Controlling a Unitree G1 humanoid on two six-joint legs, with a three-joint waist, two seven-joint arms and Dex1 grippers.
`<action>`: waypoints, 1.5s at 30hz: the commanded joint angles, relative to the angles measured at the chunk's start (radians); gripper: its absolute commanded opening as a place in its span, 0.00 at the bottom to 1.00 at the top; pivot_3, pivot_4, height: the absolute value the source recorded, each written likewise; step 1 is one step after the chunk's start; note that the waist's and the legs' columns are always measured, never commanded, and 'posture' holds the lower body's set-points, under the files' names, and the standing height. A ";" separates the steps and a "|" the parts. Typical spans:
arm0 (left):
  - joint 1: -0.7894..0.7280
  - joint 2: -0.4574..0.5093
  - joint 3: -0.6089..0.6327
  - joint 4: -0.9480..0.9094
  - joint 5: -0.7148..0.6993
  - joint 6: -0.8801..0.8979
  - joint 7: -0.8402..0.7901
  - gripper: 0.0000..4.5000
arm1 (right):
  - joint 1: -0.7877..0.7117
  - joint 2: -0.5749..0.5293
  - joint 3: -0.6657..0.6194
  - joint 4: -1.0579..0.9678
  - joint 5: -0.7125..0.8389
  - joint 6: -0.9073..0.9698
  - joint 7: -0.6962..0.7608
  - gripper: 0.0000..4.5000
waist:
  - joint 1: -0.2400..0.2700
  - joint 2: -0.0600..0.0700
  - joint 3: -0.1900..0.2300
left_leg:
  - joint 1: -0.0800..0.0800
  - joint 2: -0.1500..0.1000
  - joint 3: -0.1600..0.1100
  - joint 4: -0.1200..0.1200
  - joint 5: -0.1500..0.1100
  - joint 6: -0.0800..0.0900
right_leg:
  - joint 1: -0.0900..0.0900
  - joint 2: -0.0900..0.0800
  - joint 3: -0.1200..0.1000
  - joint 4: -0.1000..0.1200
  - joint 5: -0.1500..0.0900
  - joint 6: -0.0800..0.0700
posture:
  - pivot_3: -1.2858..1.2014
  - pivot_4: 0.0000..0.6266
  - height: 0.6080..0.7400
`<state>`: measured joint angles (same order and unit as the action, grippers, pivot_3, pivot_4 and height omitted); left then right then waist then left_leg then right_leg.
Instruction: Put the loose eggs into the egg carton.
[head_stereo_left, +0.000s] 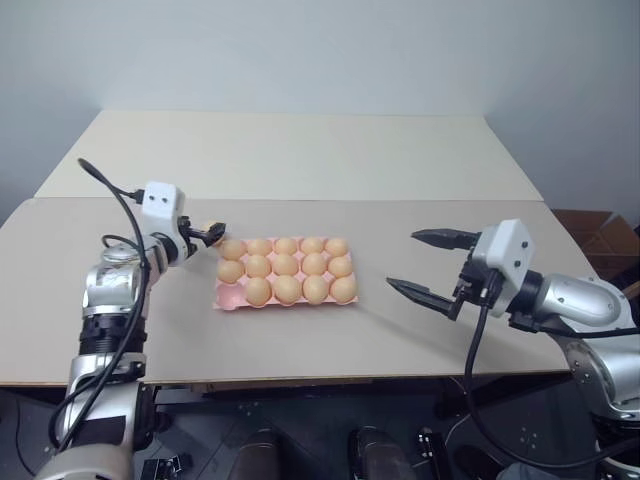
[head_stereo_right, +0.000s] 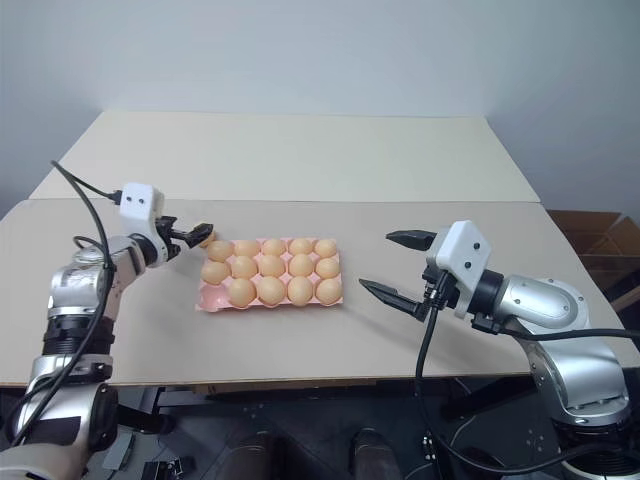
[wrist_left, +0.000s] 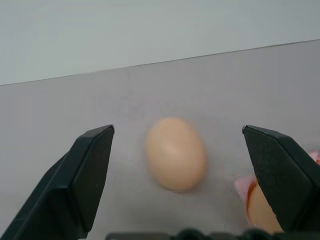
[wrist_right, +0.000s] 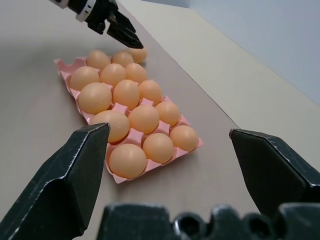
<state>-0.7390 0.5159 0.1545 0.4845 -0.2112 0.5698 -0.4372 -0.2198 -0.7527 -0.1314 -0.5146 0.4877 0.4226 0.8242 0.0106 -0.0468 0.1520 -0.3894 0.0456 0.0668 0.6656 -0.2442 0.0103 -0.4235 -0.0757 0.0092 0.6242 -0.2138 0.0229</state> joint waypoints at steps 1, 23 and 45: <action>-0.084 -0.022 -0.013 0.142 0.035 -0.097 0.014 0.99 | -0.017 -0.004 -0.021 -0.023 0.016 0.009 -0.012 1.00 | -0.001 0.000 0.000 | 0.000 0.000 0.000 0.000 0.000 0.000 | 0.000 0.000 0.000 0.000 0.000 0.000 | 0.52 0.24 1.00; -0.243 -0.048 -0.011 0.436 0.101 -0.227 0.037 0.38 | -0.021 0.036 -0.002 -0.056 0.016 0.033 -0.083 1.00 | -0.002 0.000 0.000 | -0.001 0.000 0.000 0.001 0.000 0.000 | 0.000 0.000 0.000 0.000 0.001 0.002 | 0.52 0.24 1.00; 0.330 0.195 -0.043 -0.642 -0.214 0.071 -0.493 0.38 | 0.045 0.058 0.004 -0.116 0.012 0.041 -0.138 1.00 | -0.015 0.000 0.000 | 0.001 0.002 0.000 0.002 0.000 0.001 | 0.000 0.000 0.001 0.002 0.001 0.001 | 0.52 0.24 1.00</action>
<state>-0.4093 0.6848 0.1052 -0.0908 -0.3988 0.6575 -0.8987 -0.1748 -0.6943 -0.0988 -0.5864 0.4937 0.4671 0.7016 -0.0048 -0.0464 0.1522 -0.3884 0.0476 0.0671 0.6683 -0.2441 0.0109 -0.4236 -0.0754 0.0097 0.6263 -0.2132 0.0239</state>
